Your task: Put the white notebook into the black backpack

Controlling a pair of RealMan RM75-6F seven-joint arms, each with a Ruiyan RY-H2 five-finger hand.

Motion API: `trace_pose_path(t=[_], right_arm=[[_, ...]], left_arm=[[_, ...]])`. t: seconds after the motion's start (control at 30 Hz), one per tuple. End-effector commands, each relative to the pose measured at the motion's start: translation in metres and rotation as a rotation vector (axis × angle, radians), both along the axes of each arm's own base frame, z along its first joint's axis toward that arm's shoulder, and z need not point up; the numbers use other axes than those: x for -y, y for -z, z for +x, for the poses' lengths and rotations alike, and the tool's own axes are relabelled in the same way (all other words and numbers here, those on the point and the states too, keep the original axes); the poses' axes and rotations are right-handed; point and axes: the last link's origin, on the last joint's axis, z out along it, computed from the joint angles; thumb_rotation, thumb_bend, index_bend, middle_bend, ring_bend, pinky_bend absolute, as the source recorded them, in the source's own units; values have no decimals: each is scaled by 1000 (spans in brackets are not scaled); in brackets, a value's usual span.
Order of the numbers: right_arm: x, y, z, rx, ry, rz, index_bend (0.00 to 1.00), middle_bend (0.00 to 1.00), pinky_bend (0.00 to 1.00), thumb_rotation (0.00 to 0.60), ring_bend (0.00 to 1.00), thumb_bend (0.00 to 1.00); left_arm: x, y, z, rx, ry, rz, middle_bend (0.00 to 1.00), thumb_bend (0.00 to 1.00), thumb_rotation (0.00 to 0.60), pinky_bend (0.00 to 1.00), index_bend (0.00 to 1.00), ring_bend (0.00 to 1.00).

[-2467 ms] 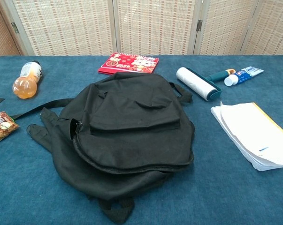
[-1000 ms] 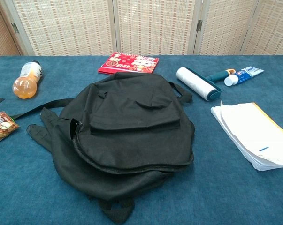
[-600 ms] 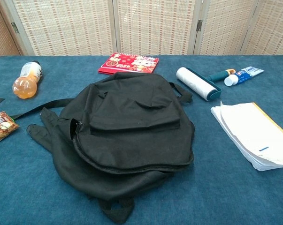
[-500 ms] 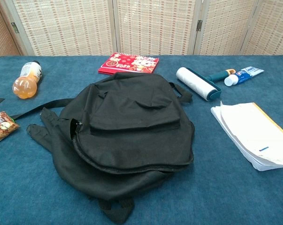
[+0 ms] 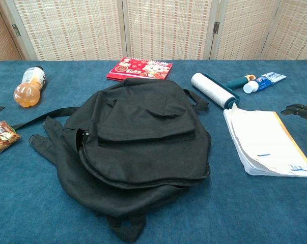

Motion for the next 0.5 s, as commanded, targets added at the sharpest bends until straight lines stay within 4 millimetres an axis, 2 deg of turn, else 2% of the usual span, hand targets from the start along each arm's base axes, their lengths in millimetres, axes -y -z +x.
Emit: trace_pose_path(t=[0.03, 0.33, 0.5], right_arm=[[-1, 7, 12, 10, -40, 23, 0, 0, 0, 600, 0, 69], [-3, 25, 44, 64, -121, 75, 0, 0, 0, 600, 0, 69], [-6, 10, 48, 77, -155, 60, 0, 2, 0, 600, 0, 69]], left_arm=[[0, 0, 0, 2, -1, 0, 97, 73, 600, 66, 90, 90], [2, 0, -4, 8, -7, 4, 97, 72, 600, 66, 90, 90], [3, -2, -4, 12, -3, 10, 98, 72, 600, 67, 90, 90]])
